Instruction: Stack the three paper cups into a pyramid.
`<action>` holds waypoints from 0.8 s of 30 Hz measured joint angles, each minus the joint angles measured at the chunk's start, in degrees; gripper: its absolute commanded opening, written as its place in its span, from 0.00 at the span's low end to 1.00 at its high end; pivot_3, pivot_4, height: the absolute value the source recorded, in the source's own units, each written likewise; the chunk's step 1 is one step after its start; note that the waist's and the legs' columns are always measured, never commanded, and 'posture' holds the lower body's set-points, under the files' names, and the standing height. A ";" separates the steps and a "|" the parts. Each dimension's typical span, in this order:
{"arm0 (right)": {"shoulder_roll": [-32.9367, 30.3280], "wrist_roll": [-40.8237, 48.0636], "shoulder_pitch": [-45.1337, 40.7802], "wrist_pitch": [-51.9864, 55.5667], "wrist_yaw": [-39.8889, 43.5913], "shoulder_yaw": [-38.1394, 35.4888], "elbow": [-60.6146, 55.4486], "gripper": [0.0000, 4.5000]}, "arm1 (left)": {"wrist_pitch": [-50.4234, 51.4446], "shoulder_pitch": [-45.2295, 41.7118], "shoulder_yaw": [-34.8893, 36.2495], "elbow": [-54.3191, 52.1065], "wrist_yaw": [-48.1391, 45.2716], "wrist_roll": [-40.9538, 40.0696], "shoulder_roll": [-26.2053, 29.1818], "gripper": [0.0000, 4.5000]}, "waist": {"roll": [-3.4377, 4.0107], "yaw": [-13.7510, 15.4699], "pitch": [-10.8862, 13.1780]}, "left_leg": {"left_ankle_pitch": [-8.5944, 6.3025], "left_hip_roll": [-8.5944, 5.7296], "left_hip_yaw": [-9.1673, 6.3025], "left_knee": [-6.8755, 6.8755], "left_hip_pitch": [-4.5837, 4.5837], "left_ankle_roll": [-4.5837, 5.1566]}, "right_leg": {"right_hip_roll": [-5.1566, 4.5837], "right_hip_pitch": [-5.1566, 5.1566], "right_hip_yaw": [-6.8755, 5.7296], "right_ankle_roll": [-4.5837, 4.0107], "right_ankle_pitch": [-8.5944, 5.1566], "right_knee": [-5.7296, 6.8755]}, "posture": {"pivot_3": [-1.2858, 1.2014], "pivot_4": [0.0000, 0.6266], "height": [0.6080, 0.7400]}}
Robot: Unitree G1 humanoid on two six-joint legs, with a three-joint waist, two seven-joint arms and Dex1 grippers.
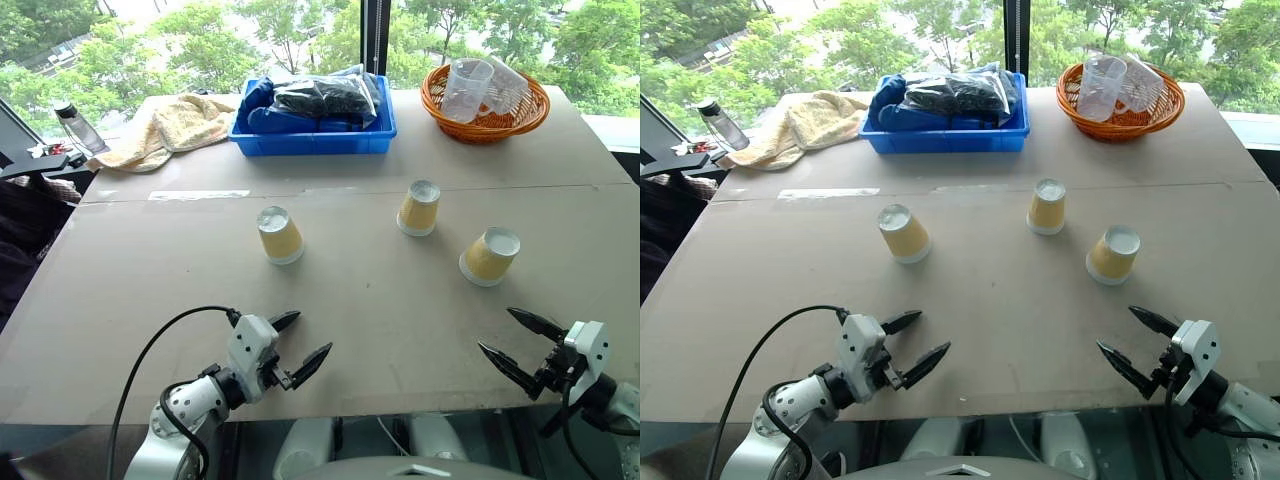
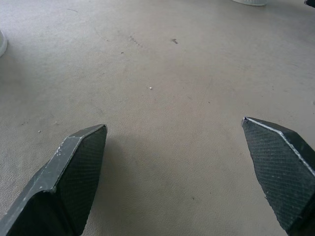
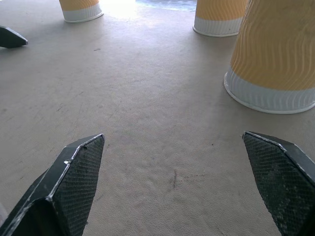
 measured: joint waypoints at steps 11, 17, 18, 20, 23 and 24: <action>0.64 -2.84 -3.82 -2.13 -0.68 1.17 4.89 0.99 | -5.07 2.69 -0.91 1.67 -0.28 -1.45 -1.87 1.00 | 0.06 -0.17 -0.03 | 0.00 0.00 -0.01 -0.01 0.00 0.00 | 0.01 0.00 -0.02 0.00 0.00 -0.02 | 0.52 0.24 1.00; 0.58 -2.44 -3.80 -2.66 0.37 1.34 5.42 0.99 | -6.47 3.87 -0.03 2.14 -0.97 -3.31 -1.35 1.00 | 0.04 -0.37 -0.02 | 0.00 0.01 0.01 -0.02 -0.01 0.01 | 0.01 0.00 0.01 0.00 0.00 -0.05 | 0.52 0.24 1.00; 0.53 -2.35 -3.77 -2.63 0.54 1.34 5.43 0.99 | -6.48 3.42 0.40 2.36 -1.01 -3.71 -1.33 1.00 | 0.03 -0.37 -0.02 | 0.00 0.01 0.00 -0.02 -0.01 0.01 | 0.01 0.00 -0.01 0.00 0.00 -0.05 | 0.52 0.24 1.00; 0.37 -1.99 -3.47 -2.54 1.15 1.35 5.38 0.99 | -6.48 1.99 1.87 3.41 -0.96 -4.70 -1.32 1.00 | 0.03 -0.31 -0.01 | 0.00 0.01 -0.02 -0.02 -0.01 0.01 | 0.01 0.00 -0.04 0.00 0.00 -0.03 | 0.52 0.24 1.00; 0.37 -1.27 -2.72 -2.12 2.19 2.13 3.98 0.99 | -6.50 -1.73 4.55 4.02 0.25 -6.48 -1.68 1.00 | 0.03 -0.13 -0.02 | 0.00 0.01 -0.04 0.00 -0.02 0.01 | 0.01 0.00 -0.06 0.00 0.00 -0.02 | 0.52 0.24 1.00; 0.37 -0.57 -2.32 -1.73 2.65 2.70 3.01 0.99 | -6.57 -3.06 5.35 4.22 1.29 -6.55 -2.04 1.00 | 0.04 -0.08 -0.01 | 0.00 0.01 -0.04 0.00 -0.02 0.00 | 0.01 0.00 -0.06 0.00 0.00 -0.03 | 0.52 0.24 1.00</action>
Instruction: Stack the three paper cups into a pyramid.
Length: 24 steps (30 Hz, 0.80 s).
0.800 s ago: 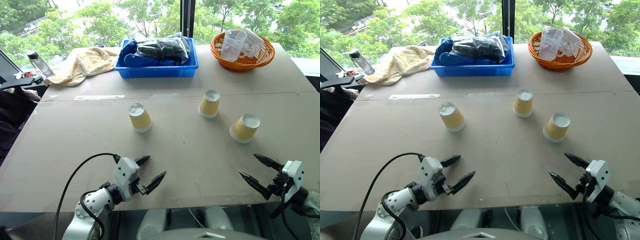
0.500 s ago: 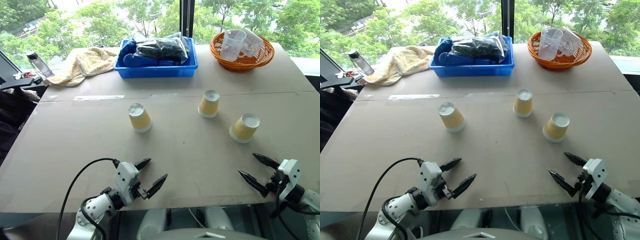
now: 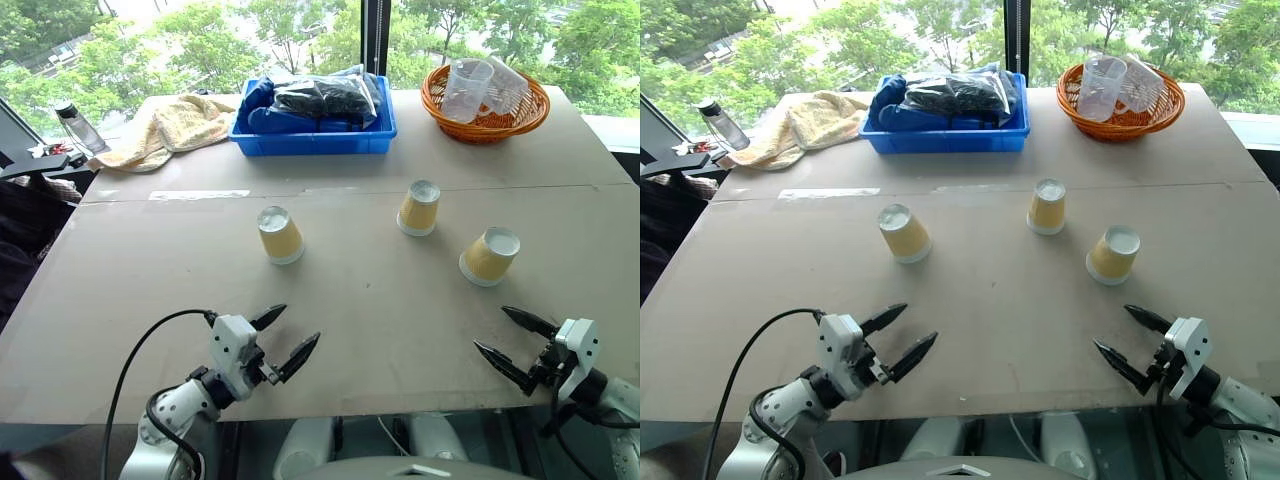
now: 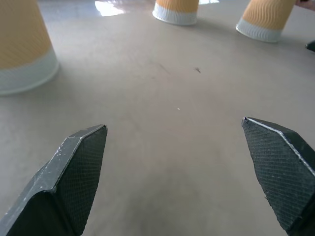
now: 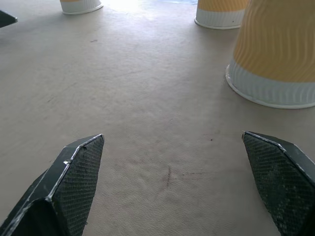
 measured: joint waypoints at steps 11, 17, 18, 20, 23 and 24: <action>-0.92 5.85 -3.58 9.48 -2.86 4.73 -17.95 0.99 | 1.76 -18.22 5.20 4.08 14.64 3.37 -3.58 1.00 | -0.20 -0.18 0.02 | 0.12 -0.03 -0.01 0.02 -0.05 -0.22 | 0.04 -0.02 -0.01 0.05 0.02 -0.02 | 0.52 0.24 1.00; -0.29 5.81 -6.41 10.47 -4.84 5.59 -18.55 0.99 | 4.15 -23.14 4.99 8.11 15.45 3.56 -3.36 1.00 | -0.25 0.00 0.04 | 0.15 -0.04 -0.05 0.02 -0.07 -0.26 | 0.04 -0.03 -0.05 0.05 0.02 -0.01 | 0.52 0.24 1.00; -0.14 5.77 -6.35 10.48 -4.93 5.60 -18.55 0.99 | 4.73 -24.36 4.87 9.16 15.75 3.84 -3.37 1.00 | -0.26 0.08 0.05 | 0.15 -0.04 -0.05 0.02 -0.07 -0.27 | 0.04 -0.03 -0.06 0.05 0.02 -0.01 | 0.52 0.24 1.00; 0.10 5.77 -6.40 10.46 -5.12 5.61 -18.56 0.99 | 6.00 -25.85 4.68 10.22 16.28 4.07 -3.33 1.00 | -0.27 0.08 0.05 | 0.15 -0.04 -0.05 0.02 -0.07 -0.27 | 0.04 -0.03 -0.06 0.05 0.02 0.00 | 0.52 0.24 1.00; 0.36 5.78 -6.46 10.46 -5.45 5.63 -18.56 0.99 | 8.27 -27.69 3.50 11.72 16.27 4.55 -2.34 1.00 | -0.27 0.05 0.05 | 0.15 -0.04 -0.05 0.02 -0.06 -0.27 | 0.04 -0.03 -0.05 0.05 0.03 0.01 | 0.52 0.24 1.00; 0.38 5.77 -6.46 10.46 -5.54 5.64 -18.56 0.99 | 8.77 -28.12 3.29 12.16 16.24 4.62 -2.17 1.00 | -0.27 0.03 0.06 | 0.15 -0.04 -0.05 0.02 -0.06 -0.27 | 0.04 -0.04 -0.05 0.05 0.03 0.00 | 0.52 0.24 1.00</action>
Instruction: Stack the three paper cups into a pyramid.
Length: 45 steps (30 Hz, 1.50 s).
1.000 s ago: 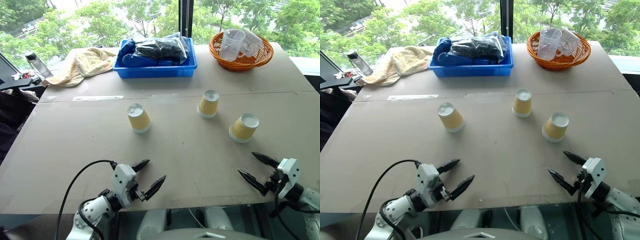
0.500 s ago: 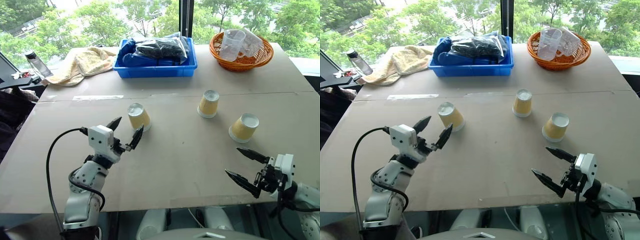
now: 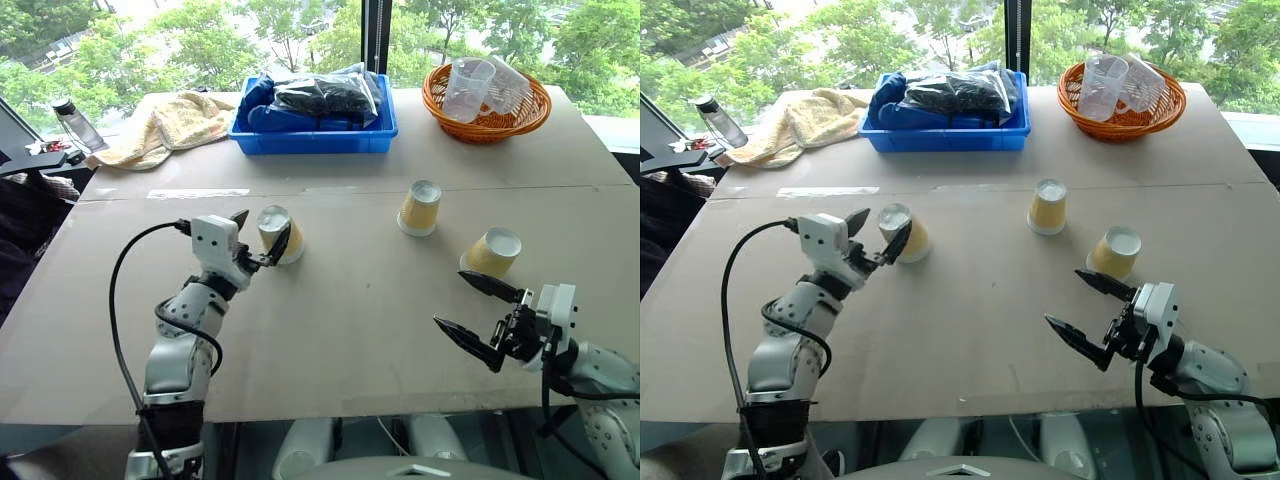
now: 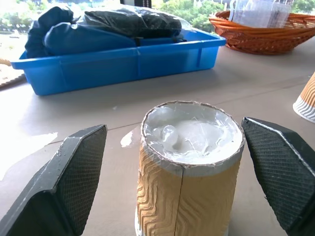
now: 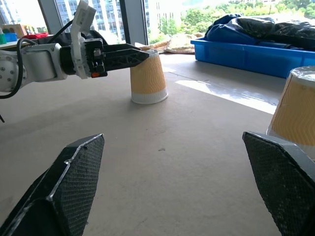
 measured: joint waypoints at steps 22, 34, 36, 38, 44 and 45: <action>1.72 1.75 -2.14 0.25 -0.75 -0.07 -0.17 1.00 | 1.00 -1.24 -2.58 1.08 -4.99 -0.39 0.91 0.55 | -0.01 -0.39 0.01 | 0.00 0.00 0.00 -0.01 -0.08 -0.01 | -0.01 -0.09 0.02 0.00 0.00 0.00 | 0.52 0.24 1.00; -1.88 2.14 5.84 -1.47 3.23 -6.12 0.67 1.00 | -2.95 -1.44 -20.74 -4.14 -27.01 0.27 5.84 0.55 | 0.01 -0.27 0.01 | -0.03 0.01 0.00 -0.02 -0.05 0.06 | 0.01 -0.06 0.03 0.00 0.00 0.04 | 0.52 0.24 1.00; -1.97 2.26 6.46 -1.66 3.43 -6.74 0.74 1.00 | -4.07 -2.18 -21.63 -3.84 -28.37 1.15 6.16 0.55 | 0.01 -0.37 0.00 | -0.06 0.01 0.01 -0.01 0.01 0.11 | 0.01 0.00 0.04 0.00 0.00 0.04 | 0.52 0.24 1.00; -1.95 2.36 6.43 -1.85 3.41 -6.97 0.74 1.00 | -4.85 -2.41 -21.99 -3.25 -29.32 1.16 6.22 0.55 | 0.02 -0.42 0.00 | -0.05 0.00 0.02 0.00 0.02 0.10 | 0.01 0.02 0.04 0.00 0.00 0.02 | 0.52 0.24 1.00; -1.31 2.26 6.48 -2.39 3.00 -7.02 0.75 1.00 | -5.19 -0.99 -21.95 -2.41 -31.65 0.61 6.91 0.99 | 0.02 -0.43 0.02 | -0.04 0.01 0.00 -0.02 -0.01 0.08 | 0.00 -0.01 0.02 0.00 0.00 0.00 | 0.52 0.24 1.00; -1.11 2.21 6.45 -2.57 2.89 -7.02 0.76 1.00 | -5.17 -0.92 -21.85 -2.40 -31.66 0.26 6.78 0.99 | 0.02 -0.41 0.02 | -0.04 0.01 0.00 -0.01 -0.02 0.08 | 0.00 -0.01 0.03 0.00 0.00 0.00 | 0.52 0.24 1.00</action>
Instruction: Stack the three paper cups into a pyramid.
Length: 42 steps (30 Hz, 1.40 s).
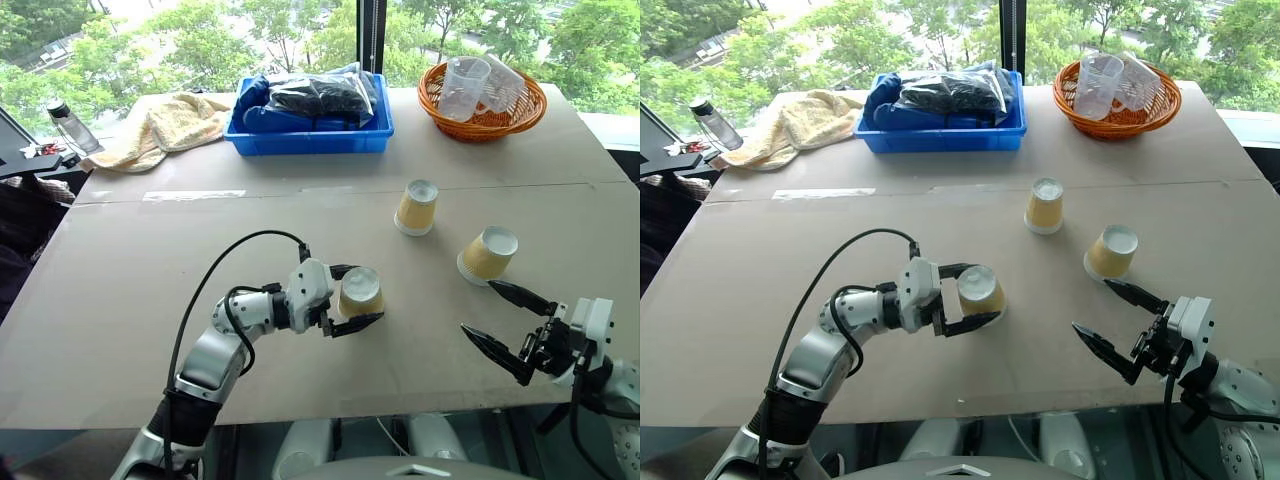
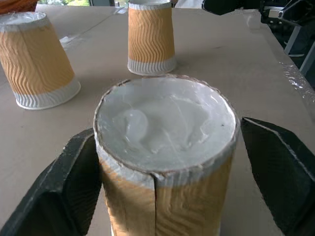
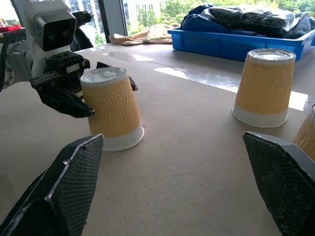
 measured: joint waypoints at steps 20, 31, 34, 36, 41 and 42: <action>1.15 -7.68 -12.22 -0.92 -12.19 -5.18 14.02 1.00 | 27.69 -8.01 17.71 -20.57 -4.79 -31.54 21.42 0.99 | 0.09 -0.26 0.07 | 0.04 0.01 0.05 0.01 0.03 -0.07 | 0.08 -0.01 0.04 -0.01 0.00 0.03 | 0.52 0.24 1.00; 3.02 -7.91 -21.37 6.15 -15.58 -2.26 20.05 1.00 | 29.82 -9.49 23.10 -17.15 -8.93 -31.87 27.65 0.99 | 0.23 -0.28 0.30 | 0.05 0.02 0.07 -0.02 -0.07 -0.08 | 0.08 -0.11 0.06 -0.01 0.00 0.00 | 0.52 0.24 1.00; 3.19 -7.74 -23.04 7.00 -14.41 -1.31 21.69 1.00 | 29.82 -8.40 24.36 -16.30 -9.28 -31.41 28.71 0.99 | 0.24 -0.30 0.38 | 0.05 0.02 0.06 -0.02 -0.07 -0.08 | 0.08 -0.11 0.05 -0.01 0.00 0.01 | 0.52 0.24 1.00; 3.36 -7.61 -24.14 7.13 -14.16 -0.97 22.41 1.00 | 29.82 -7.95 24.79 -16.32 -9.28 -31.31 28.75 0.99 | 0.27 -0.33 0.41 | 0.05 0.02 0.07 -0.02 -0.06 -0.07 | 0.08 -0.11 0.06 -0.01 0.00 0.02 | 0.52 0.24 1.00; 3.41 -7.45 -25.55 7.12 -13.40 -0.96 23.23 1.00 | 29.77 -6.41 25.88 -16.33 -9.30 -30.97 28.75 0.99 | 0.26 -0.32 0.44 | 0.05 0.03 0.05 -0.03 -0.09 -0.08 | 0.08 -0.13 0.04 -0.01 0.00 0.01 | 0.52 0.24 1.00; 3.50 -7.45 -25.74 7.11 -13.40 -0.95 23.35 0.94 | 29.73 -6.20 25.94 -16.31 -9.30 -30.77 28.75 1.00 | 0.27 -0.32 0.45 | 0.05 0.02 0.06 -0.02 -0.09 -0.08 | 0.07 -0.13 0.05 -0.01 0.00 0.01 | 0.52 0.24 1.00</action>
